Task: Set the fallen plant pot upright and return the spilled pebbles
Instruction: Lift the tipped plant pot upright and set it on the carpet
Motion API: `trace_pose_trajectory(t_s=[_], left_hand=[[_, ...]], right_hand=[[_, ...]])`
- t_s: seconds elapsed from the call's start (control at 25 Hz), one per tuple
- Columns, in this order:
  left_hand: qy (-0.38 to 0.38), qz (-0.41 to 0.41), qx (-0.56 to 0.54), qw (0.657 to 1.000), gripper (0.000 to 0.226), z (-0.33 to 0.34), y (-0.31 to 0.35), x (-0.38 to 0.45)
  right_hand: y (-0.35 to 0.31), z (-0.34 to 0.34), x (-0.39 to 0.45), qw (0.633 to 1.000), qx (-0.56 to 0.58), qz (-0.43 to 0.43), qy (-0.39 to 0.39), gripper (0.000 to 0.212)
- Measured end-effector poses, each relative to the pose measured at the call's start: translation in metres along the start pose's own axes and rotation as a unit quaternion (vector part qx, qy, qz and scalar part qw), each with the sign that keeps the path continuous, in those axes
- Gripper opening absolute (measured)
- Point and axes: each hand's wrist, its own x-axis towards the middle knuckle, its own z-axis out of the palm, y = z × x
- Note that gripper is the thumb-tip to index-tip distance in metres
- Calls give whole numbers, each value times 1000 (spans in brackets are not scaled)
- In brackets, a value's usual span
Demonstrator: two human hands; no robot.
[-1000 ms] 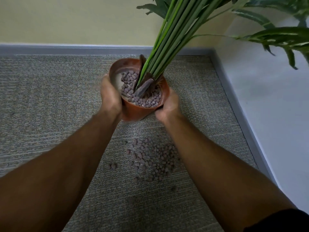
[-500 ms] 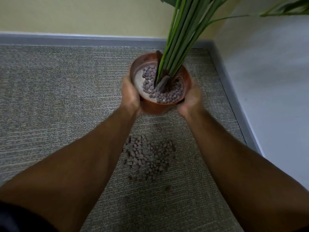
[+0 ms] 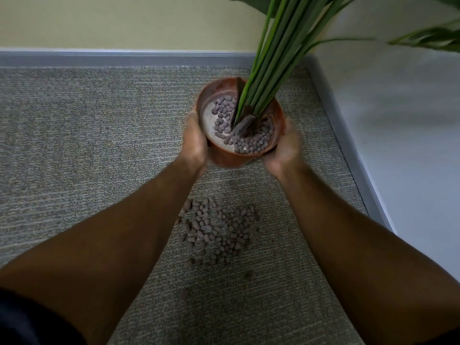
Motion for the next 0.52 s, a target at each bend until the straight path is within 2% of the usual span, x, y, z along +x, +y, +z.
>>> trace_pose_trajectory(t_s=[0.2,0.36,0.44,0.52], left_hand=[[-27,9,64,998,68,-6,4,-20],[-39,17,201,979,65,-18,6,-36],[-53,39,302,951,60,-28,12,-45],[-109,50,429,895,58,-35,19,-57]], right_hand=[[-1,0,-18,999,-35,17,31,79],[-3,-6,-43,990,-112,57,63,80],[-11,-7,-59,983,-129,101,80,80],[-22,-2,-74,970,-161,153,99,75]])
